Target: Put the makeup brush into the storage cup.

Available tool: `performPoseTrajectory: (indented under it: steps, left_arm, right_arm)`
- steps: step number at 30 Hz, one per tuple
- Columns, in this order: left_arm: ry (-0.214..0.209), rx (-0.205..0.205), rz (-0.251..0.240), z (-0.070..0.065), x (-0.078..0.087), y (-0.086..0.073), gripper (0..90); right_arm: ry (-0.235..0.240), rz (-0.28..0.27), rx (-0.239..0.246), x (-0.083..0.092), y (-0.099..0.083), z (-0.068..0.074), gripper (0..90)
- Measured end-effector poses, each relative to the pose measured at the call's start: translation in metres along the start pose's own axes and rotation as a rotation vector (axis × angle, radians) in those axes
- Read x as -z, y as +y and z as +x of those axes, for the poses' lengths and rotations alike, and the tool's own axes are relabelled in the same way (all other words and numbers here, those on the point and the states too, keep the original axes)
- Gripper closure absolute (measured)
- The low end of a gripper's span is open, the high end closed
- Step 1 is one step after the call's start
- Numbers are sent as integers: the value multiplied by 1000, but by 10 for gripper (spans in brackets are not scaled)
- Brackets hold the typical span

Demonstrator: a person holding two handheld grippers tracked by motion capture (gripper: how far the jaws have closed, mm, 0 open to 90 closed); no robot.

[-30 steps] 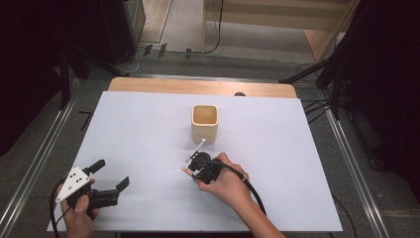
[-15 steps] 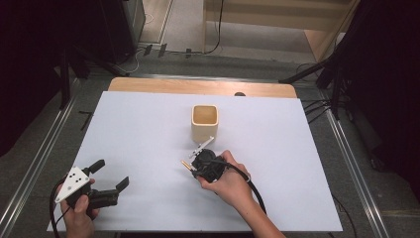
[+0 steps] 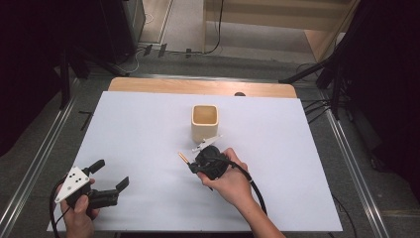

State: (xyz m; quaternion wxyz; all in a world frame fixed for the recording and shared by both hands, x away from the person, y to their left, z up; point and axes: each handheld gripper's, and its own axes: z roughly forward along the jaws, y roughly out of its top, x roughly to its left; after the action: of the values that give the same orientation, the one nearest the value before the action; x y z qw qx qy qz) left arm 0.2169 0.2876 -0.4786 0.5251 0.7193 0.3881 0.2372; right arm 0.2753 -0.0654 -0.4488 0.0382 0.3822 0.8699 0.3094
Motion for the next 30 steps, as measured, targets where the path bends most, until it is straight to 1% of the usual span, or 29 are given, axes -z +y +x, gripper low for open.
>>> performPoseTrajectory:
  steps: [4,9,14,18,20,23,24,30]
  left_arm:
    - [-2,0,0,0,0,0,0]
    - [-3,-4,1,0,-1,0,0]
    - [-4,-1,-1,0,-1,0,0]
    - [-4,-4,2,0,-1,0,0]
    - [-3,-4,4,0,-1,0,0]
    - [-4,-3,-1,0,-1,0,0]
    - [-4,-2,-1,0,-1,0,0]
    - [-2,0,-4,0,-1,0,0]
  right_arm:
    - [-5,-46,16,4,0,0,847]
    - [-5,-95,11,7,-1,0,847]
    - [-21,-154,26,10,-1,1,847]
    - [-22,-196,29,12,-1,1,847]
    - [-24,-211,23,13,-1,0,847]
    - [-20,-249,25,15,-1,-1,847]
    - [-26,-257,26,16,-2,-1,847]
    - [-48,-348,45,22,-2,3,847]
